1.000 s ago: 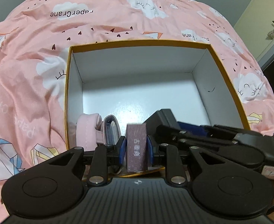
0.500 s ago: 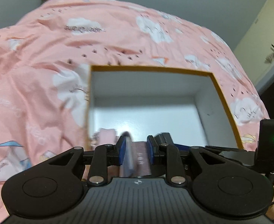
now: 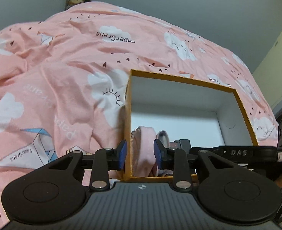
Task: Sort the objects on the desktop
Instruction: 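Lower both boxes into the orange box beside the pink straps and open both tools, then withdraw both tools from the box back toward the remaining items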
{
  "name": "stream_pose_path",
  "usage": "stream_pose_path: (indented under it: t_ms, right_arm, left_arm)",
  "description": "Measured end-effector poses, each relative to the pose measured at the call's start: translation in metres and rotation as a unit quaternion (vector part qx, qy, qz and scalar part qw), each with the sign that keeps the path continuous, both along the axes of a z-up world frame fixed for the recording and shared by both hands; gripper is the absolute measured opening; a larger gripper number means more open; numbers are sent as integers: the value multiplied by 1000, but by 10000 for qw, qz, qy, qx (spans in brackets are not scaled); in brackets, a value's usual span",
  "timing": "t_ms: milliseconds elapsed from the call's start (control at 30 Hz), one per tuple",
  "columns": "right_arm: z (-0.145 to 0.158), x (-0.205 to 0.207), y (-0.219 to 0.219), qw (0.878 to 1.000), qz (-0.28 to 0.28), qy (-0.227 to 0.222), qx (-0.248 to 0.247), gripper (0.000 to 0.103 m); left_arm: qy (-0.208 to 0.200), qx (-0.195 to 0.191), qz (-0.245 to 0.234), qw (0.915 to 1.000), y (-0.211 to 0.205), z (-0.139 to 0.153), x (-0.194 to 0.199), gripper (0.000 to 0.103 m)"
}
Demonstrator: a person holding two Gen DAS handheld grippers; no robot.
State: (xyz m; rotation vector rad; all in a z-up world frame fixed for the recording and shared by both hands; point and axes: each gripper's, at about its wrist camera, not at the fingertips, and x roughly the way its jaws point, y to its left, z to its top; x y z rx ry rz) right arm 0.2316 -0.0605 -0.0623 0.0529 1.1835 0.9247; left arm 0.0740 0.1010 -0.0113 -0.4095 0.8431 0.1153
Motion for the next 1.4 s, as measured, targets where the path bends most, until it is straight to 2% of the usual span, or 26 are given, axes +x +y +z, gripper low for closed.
stream_pose_path:
  t_ms: [200,333,400,500,600,733,933,1033,1100,1300,1400]
  right_arm:
    - [-8,9,1,9992,-206,327,38,40]
    - [-12,8,9,9992,-172,359,-81,35]
    - [-16,8,11,9986,-95,514,-78,32]
    - [-20,13,15,9960,50,885,-104,31]
    - [-22,17,15,9946,109,1030,-84,29]
    - [-25,18,12,9939,67,1096,-49,30]
    - [-6,2,6,9986,300,415,106,33]
    - [14,-15,-4,9984,425,-170,330,41]
    - [27,-27,-14,9963,415,-569,496,41]
    - [56,-60,-55,9842,219,-1472,958,42]
    - [63,-80,-74,9760,248,-1921,998,47]
  left_arm:
    - [223,-496,137,9984,16,-20,1,34]
    - [287,-774,158,9965,21,-30,-1,34]
    - [289,-892,138,9955,22,-32,-1,34]
    - [300,-884,142,9955,20,-34,-1,34]
    - [267,-853,160,9959,19,-33,-2,34]
    - [121,-458,172,9987,12,-25,-5,34]
    - [-239,141,166,9995,-2,-6,-18,34]
    - [-440,487,80,9978,-12,3,-27,34]
    - [-561,628,-69,9964,-20,8,-32,34]
    - [-690,719,-459,9940,-36,17,-49,34]
    - [-659,732,-617,9932,-43,16,-58,34]
